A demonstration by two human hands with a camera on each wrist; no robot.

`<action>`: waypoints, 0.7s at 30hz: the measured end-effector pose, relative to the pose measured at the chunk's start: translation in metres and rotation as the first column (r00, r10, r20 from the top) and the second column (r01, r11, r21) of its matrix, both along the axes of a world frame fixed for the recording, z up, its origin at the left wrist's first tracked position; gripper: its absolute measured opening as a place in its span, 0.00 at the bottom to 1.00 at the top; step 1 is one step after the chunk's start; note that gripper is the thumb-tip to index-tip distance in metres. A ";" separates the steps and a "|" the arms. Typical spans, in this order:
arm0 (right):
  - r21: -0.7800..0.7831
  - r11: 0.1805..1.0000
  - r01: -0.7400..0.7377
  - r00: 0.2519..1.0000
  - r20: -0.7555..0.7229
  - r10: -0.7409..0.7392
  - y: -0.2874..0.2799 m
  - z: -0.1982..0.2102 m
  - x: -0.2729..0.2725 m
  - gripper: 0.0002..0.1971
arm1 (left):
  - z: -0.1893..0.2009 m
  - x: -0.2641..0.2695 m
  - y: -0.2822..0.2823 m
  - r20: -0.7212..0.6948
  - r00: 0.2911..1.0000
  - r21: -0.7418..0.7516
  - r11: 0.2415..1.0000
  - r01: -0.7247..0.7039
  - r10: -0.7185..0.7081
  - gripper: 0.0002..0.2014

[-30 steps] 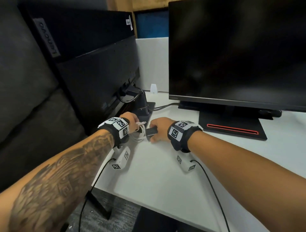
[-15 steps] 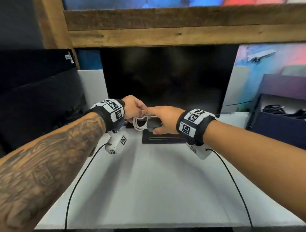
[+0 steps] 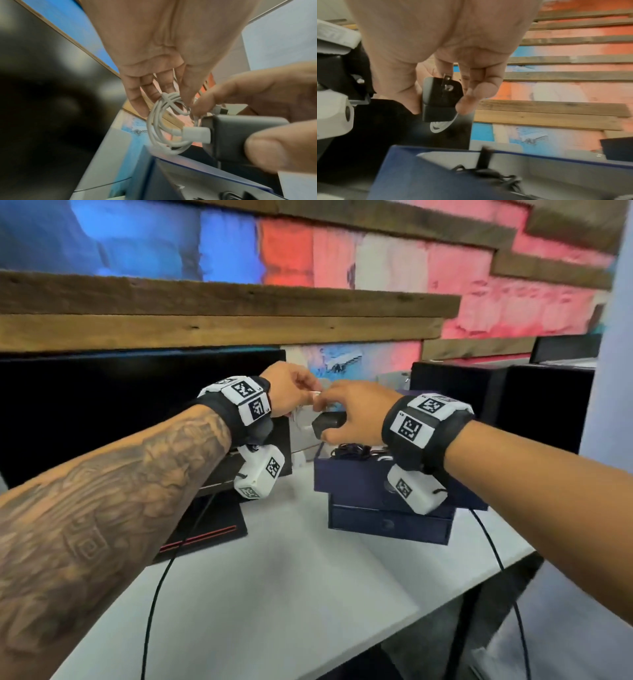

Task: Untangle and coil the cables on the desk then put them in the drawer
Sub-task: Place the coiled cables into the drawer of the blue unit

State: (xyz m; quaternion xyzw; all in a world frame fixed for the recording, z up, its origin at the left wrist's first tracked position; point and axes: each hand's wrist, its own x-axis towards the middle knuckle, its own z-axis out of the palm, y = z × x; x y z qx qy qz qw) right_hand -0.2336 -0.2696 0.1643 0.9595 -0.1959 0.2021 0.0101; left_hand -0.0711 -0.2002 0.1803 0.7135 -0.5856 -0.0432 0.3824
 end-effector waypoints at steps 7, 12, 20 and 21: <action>0.039 0.946 0.320 0.947 -0.014 -0.320 -0.045 0.016 -0.072 0.17 | 0.009 -0.073 -0.073 0.092 0.991 -0.078 0.992 0.103 -0.095 0.10; 0.228 0.823 0.520 0.854 -0.110 -0.509 -0.069 0.015 -0.105 0.18 | 0.005 -0.106 -0.101 0.310 0.929 0.345 0.935 0.086 -0.200 0.07; 0.443 0.681 0.583 0.808 -0.229 -0.542 -0.081 0.007 -0.107 0.11 | -0.012 -0.117 -0.117 0.233 0.926 0.459 0.873 0.166 -0.298 0.05; 0.436 0.683 0.586 0.806 -0.225 -0.548 -0.080 0.008 -0.105 0.11 | -0.012 -0.117 -0.119 0.232 0.923 0.470 0.866 0.169 -0.306 0.06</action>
